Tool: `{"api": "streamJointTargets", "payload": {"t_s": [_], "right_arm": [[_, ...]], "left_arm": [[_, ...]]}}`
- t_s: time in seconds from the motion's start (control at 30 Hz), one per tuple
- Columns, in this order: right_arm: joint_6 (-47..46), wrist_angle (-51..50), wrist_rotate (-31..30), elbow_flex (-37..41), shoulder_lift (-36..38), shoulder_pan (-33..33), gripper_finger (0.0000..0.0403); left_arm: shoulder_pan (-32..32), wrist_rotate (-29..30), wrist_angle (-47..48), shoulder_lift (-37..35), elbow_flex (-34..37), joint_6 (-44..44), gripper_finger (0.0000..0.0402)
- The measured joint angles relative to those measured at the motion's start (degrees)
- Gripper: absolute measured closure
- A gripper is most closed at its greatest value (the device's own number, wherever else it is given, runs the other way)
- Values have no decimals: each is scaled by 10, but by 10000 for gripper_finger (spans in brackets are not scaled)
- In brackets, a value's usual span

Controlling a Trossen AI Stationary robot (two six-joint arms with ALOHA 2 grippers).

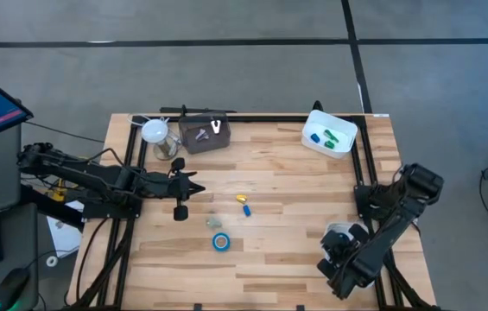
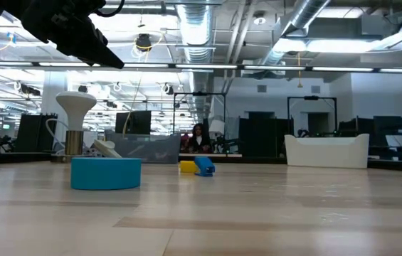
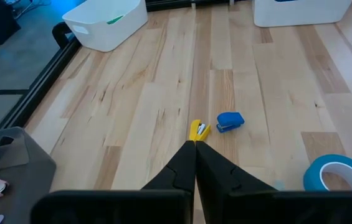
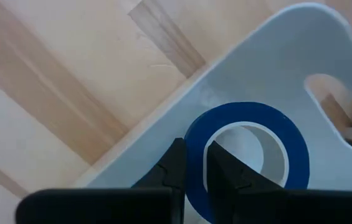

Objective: Pick and place Stapler, Stapler remover, tape
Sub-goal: Put the blue tape into the bottom white bin, then put the blue stapler into the top white bin

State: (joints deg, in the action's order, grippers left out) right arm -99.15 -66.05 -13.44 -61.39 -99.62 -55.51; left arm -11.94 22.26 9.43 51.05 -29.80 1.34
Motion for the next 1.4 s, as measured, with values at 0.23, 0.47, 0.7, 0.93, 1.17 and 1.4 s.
{"api": "streamJointTargets", "payload": {"t_s": [0.23,0.47,0.7,0.93,1.17,1.4], "right_arm": [[40,6,14,0,-5,10,312],[125,-4,60,-14,15,38,210],[246,-17,48,-51,61,105,206],[429,61,-67,-64,101,189,252],[516,206,-123,-64,103,283,289],[422,314,-91,-63,87,372,301]], "left_arm": [[0,0,0,0,0,0,398],[0,0,0,0,0,0,398],[0,0,-1,0,0,0,398],[0,0,-1,0,0,0,398],[0,0,-1,0,0,0,398],[0,0,-2,0,0,0,398]]}}
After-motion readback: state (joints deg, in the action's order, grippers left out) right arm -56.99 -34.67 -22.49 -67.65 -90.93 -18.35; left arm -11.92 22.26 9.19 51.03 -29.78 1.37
